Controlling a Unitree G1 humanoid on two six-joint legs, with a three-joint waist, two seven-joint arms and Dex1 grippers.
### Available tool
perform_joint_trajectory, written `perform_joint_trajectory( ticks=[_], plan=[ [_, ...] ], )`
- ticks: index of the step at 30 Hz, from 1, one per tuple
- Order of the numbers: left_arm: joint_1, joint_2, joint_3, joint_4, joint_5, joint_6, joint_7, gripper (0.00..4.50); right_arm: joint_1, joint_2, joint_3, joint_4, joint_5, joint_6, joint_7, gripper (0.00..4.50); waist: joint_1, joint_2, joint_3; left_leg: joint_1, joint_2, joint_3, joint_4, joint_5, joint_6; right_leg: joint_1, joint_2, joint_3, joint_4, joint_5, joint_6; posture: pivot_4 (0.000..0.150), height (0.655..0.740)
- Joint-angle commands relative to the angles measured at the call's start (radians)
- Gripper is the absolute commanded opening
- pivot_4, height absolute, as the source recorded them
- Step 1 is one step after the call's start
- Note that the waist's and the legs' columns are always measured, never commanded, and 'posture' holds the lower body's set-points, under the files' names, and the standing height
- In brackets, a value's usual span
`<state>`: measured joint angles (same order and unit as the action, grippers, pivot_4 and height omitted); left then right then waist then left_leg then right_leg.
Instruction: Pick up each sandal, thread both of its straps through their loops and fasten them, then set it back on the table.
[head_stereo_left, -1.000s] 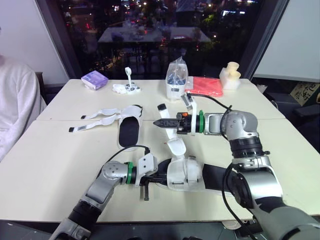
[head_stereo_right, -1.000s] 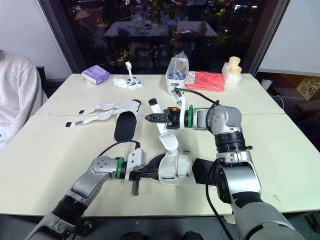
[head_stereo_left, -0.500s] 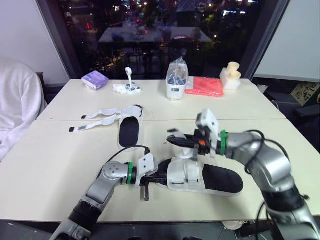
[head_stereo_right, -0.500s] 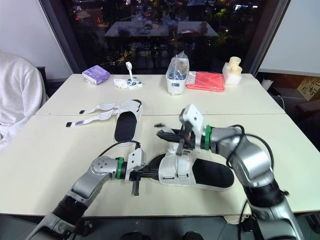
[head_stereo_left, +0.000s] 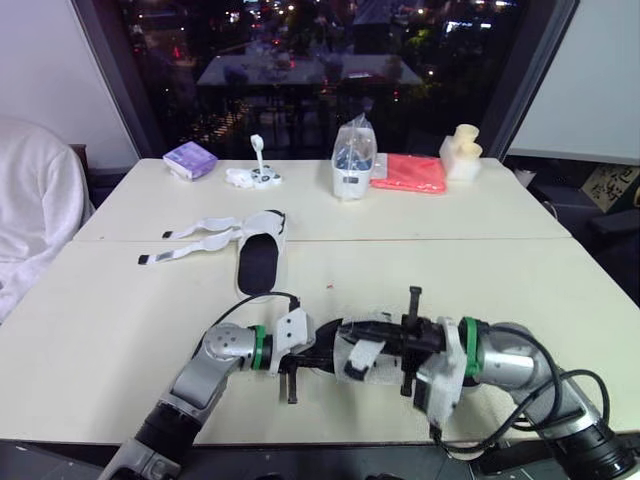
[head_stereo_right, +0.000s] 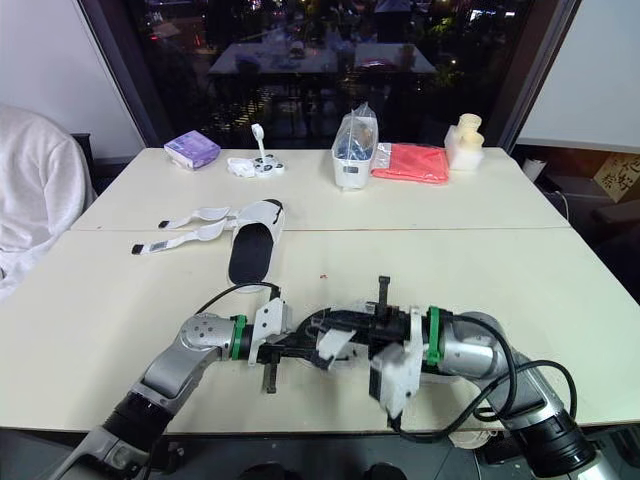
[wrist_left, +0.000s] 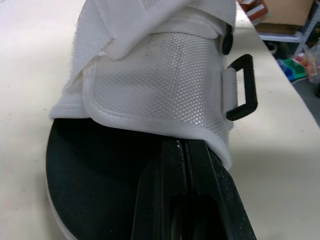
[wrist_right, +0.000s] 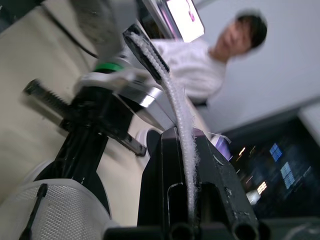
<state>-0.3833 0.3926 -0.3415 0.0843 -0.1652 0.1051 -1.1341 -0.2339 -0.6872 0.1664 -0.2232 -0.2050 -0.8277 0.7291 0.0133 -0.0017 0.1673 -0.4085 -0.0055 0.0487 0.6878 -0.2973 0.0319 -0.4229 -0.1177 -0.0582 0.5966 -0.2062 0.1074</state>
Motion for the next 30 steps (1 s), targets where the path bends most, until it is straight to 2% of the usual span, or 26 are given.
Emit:
perform_joint_trajectory(
  ticks=[1,9,13,17,19,25,30],
  plan=[
    [0.02,0.007,-0.043,0.009,0.015,0.03,-0.022,0.0,-0.005,0.027,-0.015,-0.012,-0.034,-0.142,-0.08,0.02,-0.001,0.0,0.0,0.0,0.0,0.0,0.0,0.0,0.0,0.0,0.0,0.0,0.0,0.0,-0.001,0.15,0.74],
    [0.012,0.004,-0.039,0.015,0.018,0.033,-0.021,0.0,0.019,0.045,0.003,0.024,-0.179,-0.286,-0.164,0.02,-0.001,0.0,0.0,0.001,0.0,0.0,0.0,0.0,0.0,0.0,0.0,0.0,0.001,-0.001,-0.002,0.15,0.74],
    [0.005,0.003,-0.037,0.019,0.018,0.036,-0.022,0.0,-0.002,0.052,0.031,0.057,-0.23,-0.321,-0.191,1.37,-0.001,0.0,0.0,0.001,0.0,0.0,0.0,0.0,0.0,0.0,0.001,0.0,0.001,-0.001,-0.002,0.15,0.74],
    [0.001,0.004,-0.037,0.02,0.018,0.037,-0.022,0.0,-0.007,-0.006,0.08,0.047,-0.215,-0.287,-0.153,3.58,0.0,0.0,0.0,0.002,0.001,0.0,0.0,0.001,-0.001,0.001,0.001,0.001,0.001,-0.001,-0.003,0.15,0.74],
    [0.001,0.003,-0.037,0.02,0.018,0.037,-0.021,0.0,0.014,-0.057,0.099,0.036,-0.203,-0.269,-0.125,4.46,0.0,0.0,0.0,0.002,0.001,0.0,0.0,0.001,-0.001,0.002,0.001,0.001,0.001,-0.001,-0.003,0.15,0.74],
    [0.005,-0.002,-0.038,0.019,0.019,0.035,-0.015,0.0,0.105,-0.297,0.063,0.091,-0.123,-0.31,-0.103,4.46,0.0,0.0,0.0,0.003,0.001,0.0,0.0,0.001,-0.001,0.003,0.0,0.001,0.001,-0.002,-0.003,0.15,0.74],
    [0.004,-0.012,-0.039,0.03,0.023,0.02,-0.007,0.0,0.182,-0.409,-0.017,0.144,-0.059,-0.272,-0.118,4.46,0.001,0.0,0.0,0.004,0.001,0.0,0.0,0.001,-0.001,0.004,0.001,0.001,0.001,-0.002,-0.003,0.15,0.74]
  ],
)
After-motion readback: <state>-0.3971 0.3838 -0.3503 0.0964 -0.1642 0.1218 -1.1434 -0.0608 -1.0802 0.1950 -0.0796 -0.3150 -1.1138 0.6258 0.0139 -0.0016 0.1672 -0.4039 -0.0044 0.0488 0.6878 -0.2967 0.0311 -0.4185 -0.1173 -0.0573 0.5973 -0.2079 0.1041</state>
